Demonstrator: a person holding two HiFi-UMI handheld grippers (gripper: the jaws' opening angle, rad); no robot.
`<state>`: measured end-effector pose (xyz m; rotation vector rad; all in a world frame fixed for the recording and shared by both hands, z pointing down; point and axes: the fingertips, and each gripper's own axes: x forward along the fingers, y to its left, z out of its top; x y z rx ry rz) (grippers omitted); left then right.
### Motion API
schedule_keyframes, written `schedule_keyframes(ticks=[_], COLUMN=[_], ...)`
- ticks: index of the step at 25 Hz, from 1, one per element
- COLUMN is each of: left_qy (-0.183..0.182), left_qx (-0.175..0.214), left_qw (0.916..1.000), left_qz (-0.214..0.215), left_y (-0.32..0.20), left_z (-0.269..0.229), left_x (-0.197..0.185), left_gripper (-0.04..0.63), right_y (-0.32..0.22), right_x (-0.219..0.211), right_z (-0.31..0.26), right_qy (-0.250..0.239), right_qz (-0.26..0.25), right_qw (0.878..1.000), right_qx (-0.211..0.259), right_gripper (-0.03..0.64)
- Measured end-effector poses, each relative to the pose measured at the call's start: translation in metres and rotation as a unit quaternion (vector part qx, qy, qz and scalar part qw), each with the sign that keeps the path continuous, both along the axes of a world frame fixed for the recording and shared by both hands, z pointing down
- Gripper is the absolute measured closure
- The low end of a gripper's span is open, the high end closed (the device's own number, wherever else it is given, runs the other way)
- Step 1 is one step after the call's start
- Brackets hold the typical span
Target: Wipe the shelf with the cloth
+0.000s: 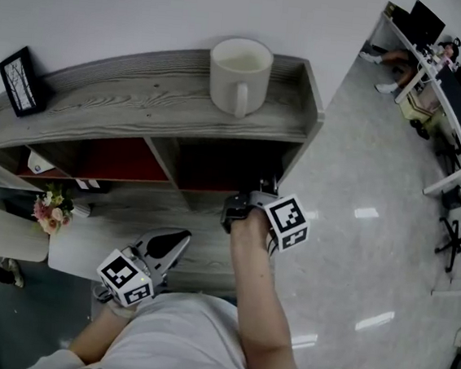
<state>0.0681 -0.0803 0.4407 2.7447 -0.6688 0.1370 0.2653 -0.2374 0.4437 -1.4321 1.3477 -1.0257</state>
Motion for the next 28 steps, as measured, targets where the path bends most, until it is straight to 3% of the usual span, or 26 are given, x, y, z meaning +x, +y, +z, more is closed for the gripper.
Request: schedule_keyframes(ticks=[10, 17, 24, 28], left_qy=[0.003, 0.004, 0.002, 0.001], left_qx=[0.005, 0.006, 0.006, 0.006], left_qw=[1.0000, 1.0000, 1.0000, 1.0000], left_qz=[-0.003, -0.001, 0.000, 0.000], left_y=[0.003, 0.004, 0.005, 0.007], left_z=[-0.004, -0.004, -0.004, -0.004], left_x=[-0.003, -0.004, -0.006, -0.006], left_gripper=[0.580, 0.580, 0.580, 0.580], right_y=[0.008, 0.019, 0.014, 0.007], right_x=[-0.003, -0.004, -0.001, 0.002], right_z=[-0.102, -0.137, -0.126, -0.099], right_qy=[0.029, 0.034, 0.031, 0.014], right_qz=[0.009, 0.015, 0.027, 0.027], right_qw=[0.994, 0.990, 0.989, 0.993], right_qx=[0.102, 0.139, 0.141, 0.110], right_gripper=[0.528, 0.528, 0.528, 0.528])
